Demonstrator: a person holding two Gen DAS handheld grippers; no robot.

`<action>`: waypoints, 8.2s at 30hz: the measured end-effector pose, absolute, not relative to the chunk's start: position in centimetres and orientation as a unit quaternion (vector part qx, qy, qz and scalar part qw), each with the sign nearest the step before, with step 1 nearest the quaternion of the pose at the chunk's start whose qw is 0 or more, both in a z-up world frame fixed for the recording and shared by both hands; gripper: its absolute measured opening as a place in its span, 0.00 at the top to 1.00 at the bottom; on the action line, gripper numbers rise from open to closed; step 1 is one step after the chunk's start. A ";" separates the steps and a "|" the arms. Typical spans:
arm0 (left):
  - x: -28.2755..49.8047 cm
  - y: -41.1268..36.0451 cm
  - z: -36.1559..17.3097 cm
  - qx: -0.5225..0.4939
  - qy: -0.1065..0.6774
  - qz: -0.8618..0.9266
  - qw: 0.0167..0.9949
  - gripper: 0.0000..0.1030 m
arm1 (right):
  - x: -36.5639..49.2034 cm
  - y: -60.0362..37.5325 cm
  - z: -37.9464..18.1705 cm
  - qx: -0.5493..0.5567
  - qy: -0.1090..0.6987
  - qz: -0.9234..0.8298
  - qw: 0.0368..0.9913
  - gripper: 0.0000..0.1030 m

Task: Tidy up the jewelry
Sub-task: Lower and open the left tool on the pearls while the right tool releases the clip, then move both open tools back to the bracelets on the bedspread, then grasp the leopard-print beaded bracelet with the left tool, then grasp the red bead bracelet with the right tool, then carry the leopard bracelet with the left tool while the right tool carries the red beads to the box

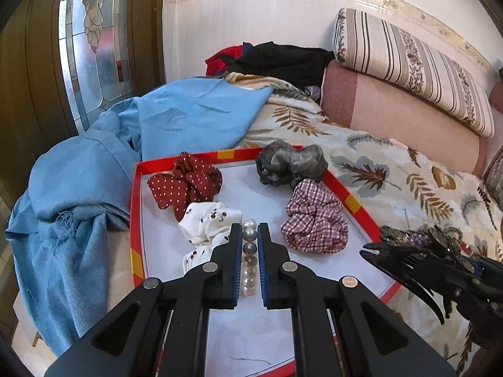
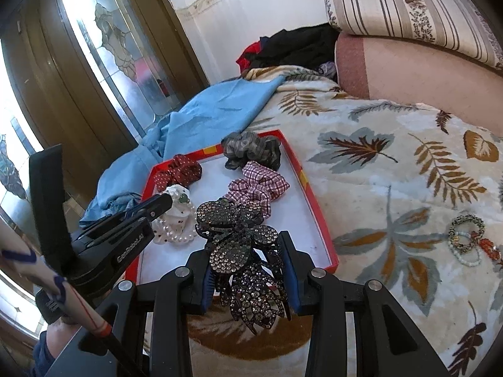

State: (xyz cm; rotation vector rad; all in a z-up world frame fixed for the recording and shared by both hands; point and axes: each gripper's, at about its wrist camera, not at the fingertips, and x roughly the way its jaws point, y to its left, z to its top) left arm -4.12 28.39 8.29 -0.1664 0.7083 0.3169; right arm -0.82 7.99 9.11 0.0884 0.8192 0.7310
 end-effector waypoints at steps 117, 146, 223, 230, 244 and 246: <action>-3.2 26.9 8.3 -0.081 0.330 0.154 0.928 0.45 | 1.6 3.6 7.6 0.068 0.417 0.288 0.859 0.47; -2.8 20.8 8.3 -0.025 0.322 0.129 0.938 0.44 | 0.5 -9.4 6.9 0.105 0.416 0.216 0.877 0.45; 5.7 5.6 5.9 -0.009 0.362 -0.090 0.928 0.94 | 7.4 -18.6 5.3 0.161 0.409 0.179 0.880 0.92; 5.4 5.7 6.0 -0.008 0.355 -0.087 0.931 0.94 | 6.5 -18.3 6.5 0.169 0.397 0.199 0.880 0.92; 5.4 5.5 5.8 0.002 0.355 -0.086 0.931 0.94 | 6.0 -18.3 7.0 0.178 0.390 0.213 0.878 0.92; 5.3 5.4 5.8 0.004 0.355 -0.087 0.931 0.94 | 6.0 -18.3 7.0 0.180 0.390 0.215 0.877 0.92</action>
